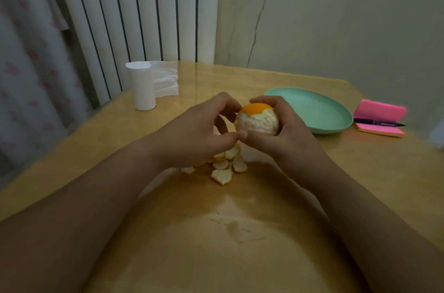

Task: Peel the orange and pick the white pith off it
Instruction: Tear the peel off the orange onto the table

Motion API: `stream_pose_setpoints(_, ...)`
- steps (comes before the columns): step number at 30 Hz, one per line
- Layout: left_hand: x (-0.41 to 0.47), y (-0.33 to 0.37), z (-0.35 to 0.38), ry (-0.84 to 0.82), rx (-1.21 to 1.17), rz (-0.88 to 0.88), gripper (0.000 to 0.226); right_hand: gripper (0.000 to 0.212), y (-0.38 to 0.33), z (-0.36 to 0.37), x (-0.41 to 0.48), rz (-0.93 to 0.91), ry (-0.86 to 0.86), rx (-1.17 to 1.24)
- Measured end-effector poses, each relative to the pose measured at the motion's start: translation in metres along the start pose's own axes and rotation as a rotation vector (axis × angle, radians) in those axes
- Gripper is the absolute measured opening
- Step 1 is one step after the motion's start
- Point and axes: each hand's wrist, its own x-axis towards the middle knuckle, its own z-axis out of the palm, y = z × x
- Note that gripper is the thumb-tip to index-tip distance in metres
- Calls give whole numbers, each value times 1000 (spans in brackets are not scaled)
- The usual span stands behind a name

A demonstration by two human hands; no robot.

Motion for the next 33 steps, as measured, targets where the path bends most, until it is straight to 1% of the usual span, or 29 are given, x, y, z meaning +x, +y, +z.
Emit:
stream_pose_setpoints(2,0,0,0,-3,-91,0,36,55,-4,1,-2,-63,28,8)
stream_pose_setpoints(5,0,5,-1,53,-215,-9,26,52,-7,-1,-3,-88,42,-35)
stream_pose_setpoints(7,0,6,-1,87,-164,18,27,54,-7,-2,-4,-77,24,-94)
stream_pose_setpoints(9,-1,6,-1,77,-95,26,30,56,-6,-2,-4,-46,-26,-132)
stream_pose_setpoints(11,-2,4,-2,53,-67,21,29,55,-6,-2,-4,-36,-90,-148)
stream_pose_setpoints(15,-2,4,-3,24,-118,20,27,57,-6,-8,-2,-44,-161,-107)
stream_pose_setpoints(17,-3,5,-3,25,-129,17,30,55,-6,-11,-1,10,-182,-43)
stream_pose_setpoints(20,-3,7,-2,31,-108,31,29,40,-1,-10,2,113,-152,56)
stream_pose_setpoints(21,-4,8,-1,23,-98,31,30,41,1,-9,4,137,-134,79)
stream_pose_setpoints(23,-4,11,3,-11,-52,28,32,49,1,-6,6,178,-104,114)
stream_pose_setpoints(26,-5,14,6,-52,47,53,30,54,0,-5,4,250,-143,168)
stream_pose_setpoints(29,-5,17,5,-81,125,99,22,50,1,-5,3,301,-164,240)
stream_pose_setpoints(31,-4,19,6,-100,188,118,23,51,0,-4,2,336,-166,296)
stream_pose_setpoints(33,-4,20,7,-100,247,133,25,49,0,-4,1,358,-168,334)
